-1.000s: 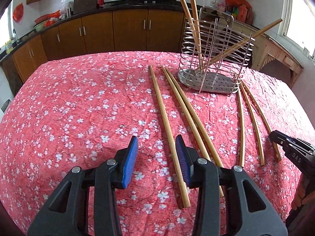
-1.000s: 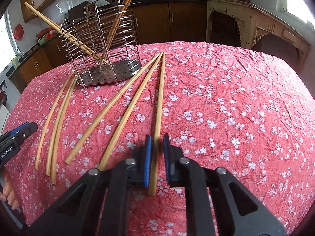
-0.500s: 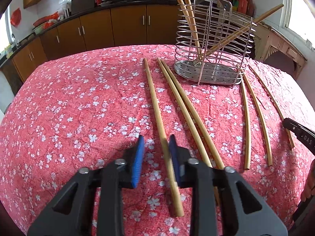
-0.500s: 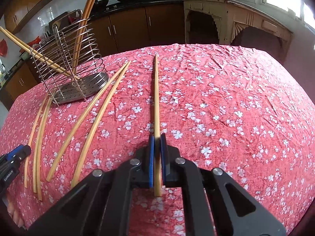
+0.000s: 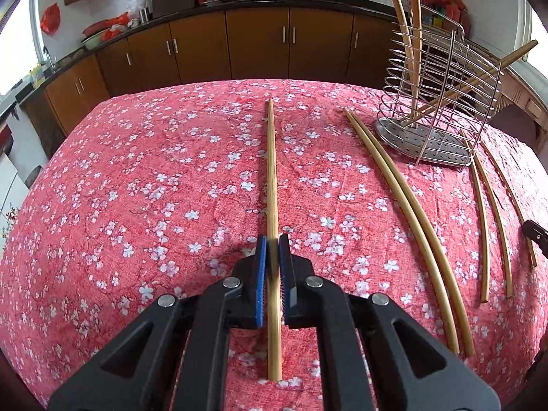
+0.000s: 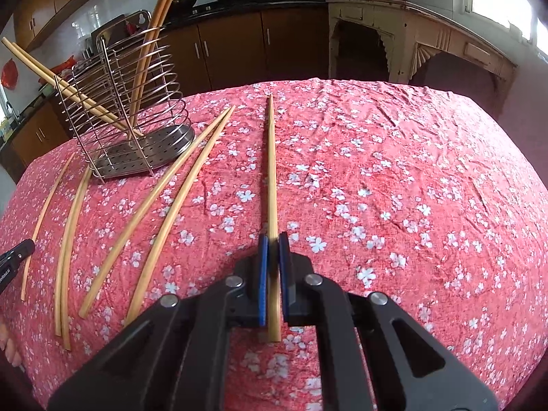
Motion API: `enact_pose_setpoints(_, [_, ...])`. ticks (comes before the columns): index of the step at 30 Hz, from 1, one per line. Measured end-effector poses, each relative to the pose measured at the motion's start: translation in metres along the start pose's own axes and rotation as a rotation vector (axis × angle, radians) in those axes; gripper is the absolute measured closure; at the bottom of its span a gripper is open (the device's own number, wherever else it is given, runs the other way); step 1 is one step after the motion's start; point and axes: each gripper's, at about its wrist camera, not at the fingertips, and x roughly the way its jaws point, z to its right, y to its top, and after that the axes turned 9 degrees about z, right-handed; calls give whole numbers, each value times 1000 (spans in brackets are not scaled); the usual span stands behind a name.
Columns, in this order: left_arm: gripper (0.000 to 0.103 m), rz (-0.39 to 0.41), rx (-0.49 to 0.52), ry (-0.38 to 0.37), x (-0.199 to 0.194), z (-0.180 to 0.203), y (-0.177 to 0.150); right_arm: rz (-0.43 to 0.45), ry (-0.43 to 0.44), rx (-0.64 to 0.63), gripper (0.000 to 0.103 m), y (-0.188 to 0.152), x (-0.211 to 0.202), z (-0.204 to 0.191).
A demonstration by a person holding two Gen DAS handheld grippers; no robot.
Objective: Organize utensils
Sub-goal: 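Grasp a chopstick with the right tool while the left tool grasps another, then lift both held chopsticks upright toward the wire holder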
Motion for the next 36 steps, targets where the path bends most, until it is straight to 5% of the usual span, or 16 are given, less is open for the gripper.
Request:
enact_pose_setpoints(5, [85,3,-32,-64,-1,-4,-2,0,8,8,95,0,0,1])
enact_pose_setpoints(11, [84,4,-59,-88,-1,-10,-1,1,21,23,95,0,-1,3])
enact_pose_setpoints(21, [81,3,-37,-75,-1,-3,0,-1,29,30,95,0,0,5])
enact_pose_setpoints(27, [80,-2,66,-42,-9,13,-8,-3,26,7,95,-7,-8,2])
enact_pose_setpoints(30, [83,-2,61,-41,-14,15,-12,-3,39,16,95,-10,-11,4])
enact_pose_setpoints(32, [95,-1,63,-36,-16,17,-14,-2,42,20,95,-10,-11,4])
enact_pose_setpoints(36, [96,-11,46,-53,-22,15,-16,17,83,60,96,-14,-20,10])
